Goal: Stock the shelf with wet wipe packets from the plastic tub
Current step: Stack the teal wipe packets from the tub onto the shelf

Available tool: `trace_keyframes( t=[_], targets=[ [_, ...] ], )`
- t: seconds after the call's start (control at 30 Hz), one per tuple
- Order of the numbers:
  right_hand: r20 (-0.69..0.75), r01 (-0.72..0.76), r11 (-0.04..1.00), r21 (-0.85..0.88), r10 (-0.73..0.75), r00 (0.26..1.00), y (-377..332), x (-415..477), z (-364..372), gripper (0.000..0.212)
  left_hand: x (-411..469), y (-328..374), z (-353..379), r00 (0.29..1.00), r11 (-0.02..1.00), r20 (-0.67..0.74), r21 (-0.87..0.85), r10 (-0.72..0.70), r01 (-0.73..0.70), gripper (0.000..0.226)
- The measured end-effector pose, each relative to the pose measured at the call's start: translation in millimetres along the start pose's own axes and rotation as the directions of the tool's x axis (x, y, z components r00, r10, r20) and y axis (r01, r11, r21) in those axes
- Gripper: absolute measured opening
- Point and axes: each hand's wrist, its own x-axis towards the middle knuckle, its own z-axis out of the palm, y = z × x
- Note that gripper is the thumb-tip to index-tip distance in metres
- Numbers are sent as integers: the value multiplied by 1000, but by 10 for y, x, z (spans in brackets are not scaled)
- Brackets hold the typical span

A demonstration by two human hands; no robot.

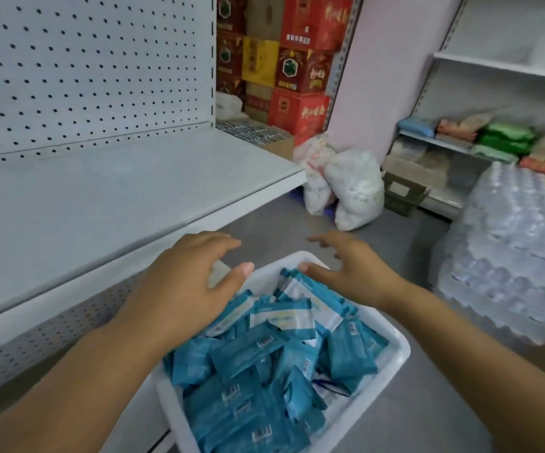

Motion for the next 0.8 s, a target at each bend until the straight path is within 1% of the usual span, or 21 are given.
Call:
trace_keyframes(
  t=[0.07,0.13,0.3,0.4,0.5,0.7,0.8],
  targets=[
    [30,-70,998,-8,70,997,215,-67,105,60,-6,-18,192,999,1000,41,-17,-15,15,63],
    [71,-144,989,-31,146,987,389,-103,226,59,-31,-81,401,996,999,83,-22,-41,43,57],
    [157,-311,947,-76,319,935,703,-62,541,60,-120,-240,885,974,993,194,-9,-114,118,54],
    [156,-341,936,-88,351,923,783,0,647,59,-185,-316,1070,954,986,248,54,-169,160,58],
    [127,-364,928,-84,372,920,816,86,710,55,-249,-456,1195,943,981,282,131,-176,144,62],
    [136,-428,902,-52,431,892,890,135,827,40,-310,-514,1308,947,982,259,45,-191,185,59],
    [86,-418,907,-44,420,903,886,132,855,32,-298,-523,1295,944,979,261,30,-203,202,58]
  ],
)
